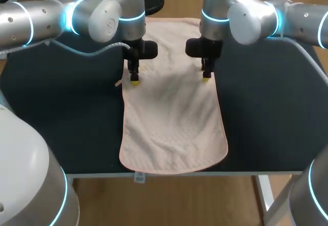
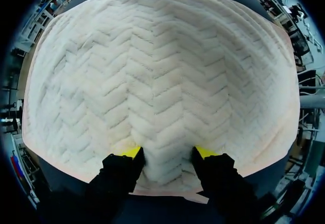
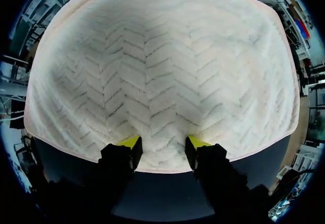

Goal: Fold the towel

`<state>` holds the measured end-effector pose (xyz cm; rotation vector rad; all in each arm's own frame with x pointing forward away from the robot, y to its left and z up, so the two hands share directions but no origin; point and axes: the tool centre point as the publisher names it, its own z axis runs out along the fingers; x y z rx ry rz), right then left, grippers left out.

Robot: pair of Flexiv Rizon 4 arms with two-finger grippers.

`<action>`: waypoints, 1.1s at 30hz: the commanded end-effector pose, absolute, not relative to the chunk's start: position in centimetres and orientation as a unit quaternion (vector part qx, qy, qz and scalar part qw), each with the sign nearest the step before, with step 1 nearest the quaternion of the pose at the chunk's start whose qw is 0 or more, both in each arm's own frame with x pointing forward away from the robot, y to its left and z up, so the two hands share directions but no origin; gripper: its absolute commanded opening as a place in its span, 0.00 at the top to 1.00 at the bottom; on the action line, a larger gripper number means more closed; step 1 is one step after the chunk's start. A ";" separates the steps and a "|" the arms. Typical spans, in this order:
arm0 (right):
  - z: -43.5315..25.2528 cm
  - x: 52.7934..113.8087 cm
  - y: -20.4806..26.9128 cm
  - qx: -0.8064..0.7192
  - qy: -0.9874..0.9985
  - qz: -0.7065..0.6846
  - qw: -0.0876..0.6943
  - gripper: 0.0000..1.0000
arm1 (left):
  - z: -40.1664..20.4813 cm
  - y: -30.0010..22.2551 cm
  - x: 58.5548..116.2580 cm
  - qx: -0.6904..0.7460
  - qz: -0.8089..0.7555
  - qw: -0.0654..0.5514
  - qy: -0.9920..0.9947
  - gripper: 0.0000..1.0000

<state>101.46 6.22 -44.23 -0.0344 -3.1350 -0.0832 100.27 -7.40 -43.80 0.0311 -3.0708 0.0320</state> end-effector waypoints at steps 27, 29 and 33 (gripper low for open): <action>-34.3 102.3 5.2 0.018 -0.995 -0.062 -0.080 1.00 | -33.8 -7.3 101.0 0.022 0.040 -0.086 -0.995 1.00; -32.2 102.7 5.4 0.029 -0.992 -0.073 -0.099 1.00 | -31.5 -7.3 101.2 0.025 0.046 -0.112 -0.992 1.00; -28.2 103.4 5.6 0.042 -0.986 -0.092 -0.132 1.00 | -27.1 -7.1 102.1 0.037 0.044 -0.159 -0.986 1.00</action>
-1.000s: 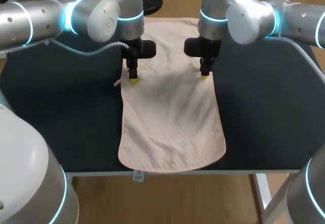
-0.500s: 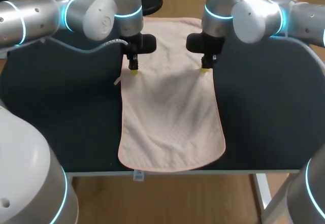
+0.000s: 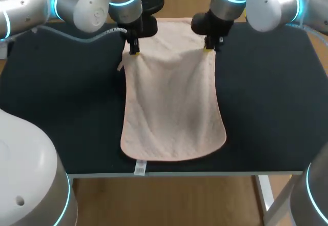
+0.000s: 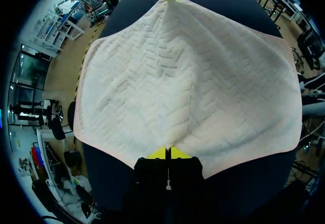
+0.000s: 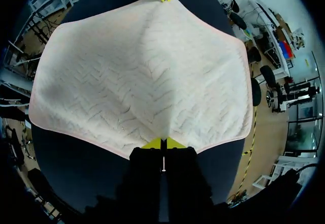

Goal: Fold the towel

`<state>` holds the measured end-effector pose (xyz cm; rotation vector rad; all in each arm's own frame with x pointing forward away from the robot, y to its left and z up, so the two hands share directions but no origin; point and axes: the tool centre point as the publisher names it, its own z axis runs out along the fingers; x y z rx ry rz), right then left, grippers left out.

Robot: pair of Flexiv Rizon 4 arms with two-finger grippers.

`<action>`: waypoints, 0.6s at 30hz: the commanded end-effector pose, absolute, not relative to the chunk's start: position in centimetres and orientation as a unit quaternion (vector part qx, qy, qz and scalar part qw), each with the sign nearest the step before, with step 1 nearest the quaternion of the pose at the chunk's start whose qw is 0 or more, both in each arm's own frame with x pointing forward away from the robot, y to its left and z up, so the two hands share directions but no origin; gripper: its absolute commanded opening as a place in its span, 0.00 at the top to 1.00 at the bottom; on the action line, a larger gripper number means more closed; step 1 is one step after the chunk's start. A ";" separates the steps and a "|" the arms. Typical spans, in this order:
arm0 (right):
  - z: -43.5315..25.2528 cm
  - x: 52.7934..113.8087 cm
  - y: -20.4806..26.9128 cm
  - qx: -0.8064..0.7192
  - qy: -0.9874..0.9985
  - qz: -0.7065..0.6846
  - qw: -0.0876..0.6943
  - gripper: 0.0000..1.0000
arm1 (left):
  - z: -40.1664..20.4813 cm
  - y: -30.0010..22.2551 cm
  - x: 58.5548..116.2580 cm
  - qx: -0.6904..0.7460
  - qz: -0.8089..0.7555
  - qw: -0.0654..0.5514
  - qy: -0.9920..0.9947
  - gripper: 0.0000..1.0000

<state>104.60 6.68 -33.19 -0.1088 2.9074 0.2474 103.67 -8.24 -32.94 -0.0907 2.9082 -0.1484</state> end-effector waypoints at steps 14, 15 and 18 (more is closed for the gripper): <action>-15.9 106.0 5.9 -0.083 0.956 0.120 0.254 1.00 | -16.0 -6.5 105.7 -0.061 -0.024 0.279 0.958 1.00; -14.9 106.3 6.1 -0.087 0.953 0.122 0.265 1.00 | -15.4 -6.5 106.0 -0.061 -0.024 0.287 0.956 1.00; -12.9 107.0 6.4 -0.095 0.945 0.126 0.288 1.00 | -13.3 -6.6 106.7 -0.063 -0.025 0.309 0.949 1.00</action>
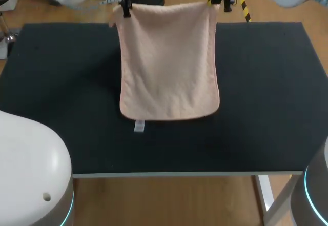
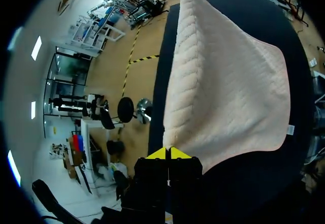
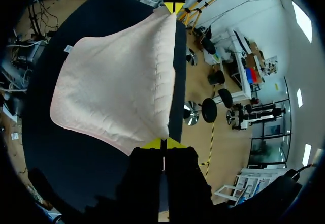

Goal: Fold the towel

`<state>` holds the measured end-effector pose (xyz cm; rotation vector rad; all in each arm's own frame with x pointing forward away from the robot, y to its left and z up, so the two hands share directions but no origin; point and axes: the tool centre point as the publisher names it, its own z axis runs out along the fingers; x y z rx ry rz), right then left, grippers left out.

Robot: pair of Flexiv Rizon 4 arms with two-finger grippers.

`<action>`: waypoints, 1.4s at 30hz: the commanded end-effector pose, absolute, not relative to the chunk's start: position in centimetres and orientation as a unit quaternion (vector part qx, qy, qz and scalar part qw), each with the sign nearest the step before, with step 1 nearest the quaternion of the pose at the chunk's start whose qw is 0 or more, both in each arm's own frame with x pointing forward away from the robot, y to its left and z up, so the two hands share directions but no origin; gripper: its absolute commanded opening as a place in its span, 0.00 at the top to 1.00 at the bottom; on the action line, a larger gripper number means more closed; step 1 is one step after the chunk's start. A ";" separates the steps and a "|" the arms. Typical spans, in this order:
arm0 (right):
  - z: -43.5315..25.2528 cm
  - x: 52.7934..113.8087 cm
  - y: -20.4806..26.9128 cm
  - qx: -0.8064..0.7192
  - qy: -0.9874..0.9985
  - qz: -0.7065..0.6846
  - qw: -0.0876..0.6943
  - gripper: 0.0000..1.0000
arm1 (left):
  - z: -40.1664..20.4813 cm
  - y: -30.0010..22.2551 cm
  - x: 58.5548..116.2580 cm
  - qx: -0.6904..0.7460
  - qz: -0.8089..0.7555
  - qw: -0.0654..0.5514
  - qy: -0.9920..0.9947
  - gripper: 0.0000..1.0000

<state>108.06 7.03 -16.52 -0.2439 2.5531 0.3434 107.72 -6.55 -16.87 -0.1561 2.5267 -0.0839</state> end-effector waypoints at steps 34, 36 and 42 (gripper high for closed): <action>-7.9 110.9 6.1 -0.095 0.911 0.118 0.383 1.00 | -7.9 -6.4 109.9 -0.060 -0.021 0.367 0.928 1.00; -9.0 109.8 5.9 -0.097 0.917 0.117 0.368 1.00 | -9.3 -6.4 108.5 -0.065 -0.026 0.352 0.933 1.00; -11.8 106.3 5.4 -0.098 0.932 0.122 0.328 1.00 | -12.3 -6.3 103.4 -0.082 -0.033 0.316 0.945 1.00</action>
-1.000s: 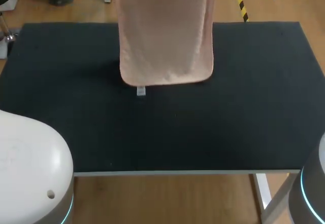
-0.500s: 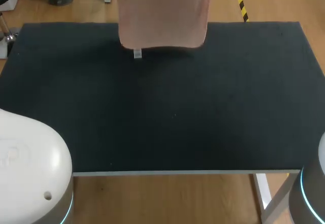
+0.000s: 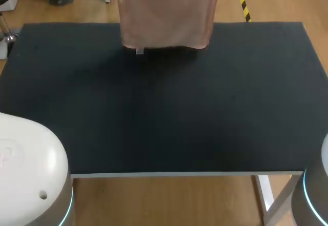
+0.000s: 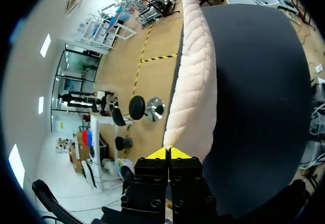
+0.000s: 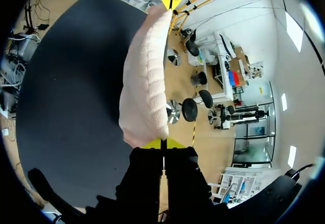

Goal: Fold the towel

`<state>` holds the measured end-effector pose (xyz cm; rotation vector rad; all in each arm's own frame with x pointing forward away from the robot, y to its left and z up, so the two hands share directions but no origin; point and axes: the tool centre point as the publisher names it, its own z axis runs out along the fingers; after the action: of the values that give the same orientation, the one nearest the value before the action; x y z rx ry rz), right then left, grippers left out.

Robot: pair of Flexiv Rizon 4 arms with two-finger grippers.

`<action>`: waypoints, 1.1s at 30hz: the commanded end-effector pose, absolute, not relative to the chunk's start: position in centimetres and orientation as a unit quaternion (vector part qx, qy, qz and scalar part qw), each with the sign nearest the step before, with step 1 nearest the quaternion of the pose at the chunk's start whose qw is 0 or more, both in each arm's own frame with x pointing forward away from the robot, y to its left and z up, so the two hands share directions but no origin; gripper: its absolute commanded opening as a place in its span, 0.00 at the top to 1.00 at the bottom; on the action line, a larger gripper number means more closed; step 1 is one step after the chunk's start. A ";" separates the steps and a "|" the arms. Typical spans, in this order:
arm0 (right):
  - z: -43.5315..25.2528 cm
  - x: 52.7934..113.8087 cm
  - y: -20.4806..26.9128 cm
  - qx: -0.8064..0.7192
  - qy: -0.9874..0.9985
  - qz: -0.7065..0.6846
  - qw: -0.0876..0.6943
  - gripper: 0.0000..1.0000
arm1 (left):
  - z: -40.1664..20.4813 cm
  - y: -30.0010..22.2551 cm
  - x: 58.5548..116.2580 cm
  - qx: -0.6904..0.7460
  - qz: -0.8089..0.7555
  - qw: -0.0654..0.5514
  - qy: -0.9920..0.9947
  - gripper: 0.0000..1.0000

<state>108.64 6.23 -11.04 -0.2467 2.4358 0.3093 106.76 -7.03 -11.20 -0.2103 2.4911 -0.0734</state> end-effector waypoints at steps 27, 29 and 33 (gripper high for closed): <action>-26.4 98.5 6.1 -0.081 0.980 0.105 0.149 1.00 | -26.5 -7.7 97.9 -0.099 -0.025 0.123 0.987 1.00; -27.9 98.7 6.2 -0.075 0.983 0.105 0.132 1.00 | -28.0 -7.9 98.2 -0.094 -0.024 0.106 0.990 1.00; -30.5 99.5 6.4 -0.063 0.988 0.096 0.106 1.00 | -30.8 -8.0 99.1 -0.096 -0.023 0.069 0.993 1.00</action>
<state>97.57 5.42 -28.42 -0.1865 2.8713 0.2918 97.08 -7.37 -27.86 -0.2834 2.9003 -0.0679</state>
